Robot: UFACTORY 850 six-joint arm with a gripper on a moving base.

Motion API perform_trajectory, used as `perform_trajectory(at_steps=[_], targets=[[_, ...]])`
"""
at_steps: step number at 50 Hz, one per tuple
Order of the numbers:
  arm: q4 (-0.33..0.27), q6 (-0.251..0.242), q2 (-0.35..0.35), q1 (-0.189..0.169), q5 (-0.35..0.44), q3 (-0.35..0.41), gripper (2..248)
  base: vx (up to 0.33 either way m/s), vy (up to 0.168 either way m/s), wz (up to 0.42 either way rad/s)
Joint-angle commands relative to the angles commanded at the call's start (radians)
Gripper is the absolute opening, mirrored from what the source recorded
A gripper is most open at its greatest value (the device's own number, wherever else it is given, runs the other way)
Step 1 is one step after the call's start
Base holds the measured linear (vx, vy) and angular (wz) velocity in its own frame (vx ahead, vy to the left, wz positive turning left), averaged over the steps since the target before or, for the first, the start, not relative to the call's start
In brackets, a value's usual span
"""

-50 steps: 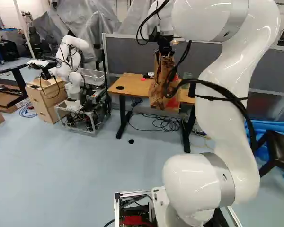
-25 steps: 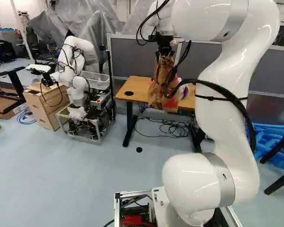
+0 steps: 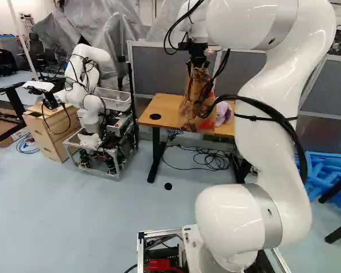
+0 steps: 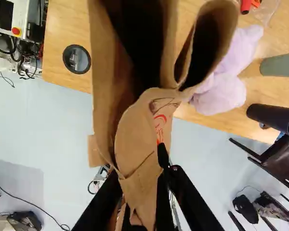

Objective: Pick up the bag on the ground and place it on the table

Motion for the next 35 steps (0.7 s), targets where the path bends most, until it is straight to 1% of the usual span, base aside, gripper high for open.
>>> perform_trajectory(at_steps=[8,15,23,35], targets=[[0.000,0.000,0.000,0.000,0.000,0.000,25,0.079,0.000,-0.022],[0.000,0.000,0.000,0.000,0.000,0.000,25,0.123,0.064,-0.040],[0.000,0.000,0.000,0.000,0.000,0.000,25,0.174,0.126,-0.042],[0.000,0.000,0.000,0.000,0.000,0.000,25,0.208,0.162,-0.033]])
